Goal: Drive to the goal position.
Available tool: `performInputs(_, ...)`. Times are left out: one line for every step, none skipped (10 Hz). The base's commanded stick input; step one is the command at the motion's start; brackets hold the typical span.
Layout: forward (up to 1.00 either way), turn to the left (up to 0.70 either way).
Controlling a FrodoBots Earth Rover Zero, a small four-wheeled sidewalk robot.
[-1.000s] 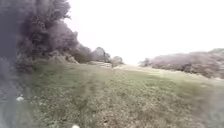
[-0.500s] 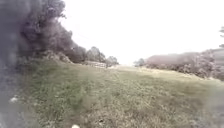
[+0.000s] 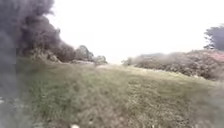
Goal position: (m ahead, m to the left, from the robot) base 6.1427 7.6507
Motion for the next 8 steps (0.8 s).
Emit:
performInputs(0.00, -0.70)
performInputs(0.00, -0.70)
performInputs(0.00, -0.70)
performInputs(0.00, -0.70)
performInputs(0.00, -0.42)
performInputs(0.00, -0.22)
performInputs(0.00, 0.00)
performInputs(0.00, 0.00)
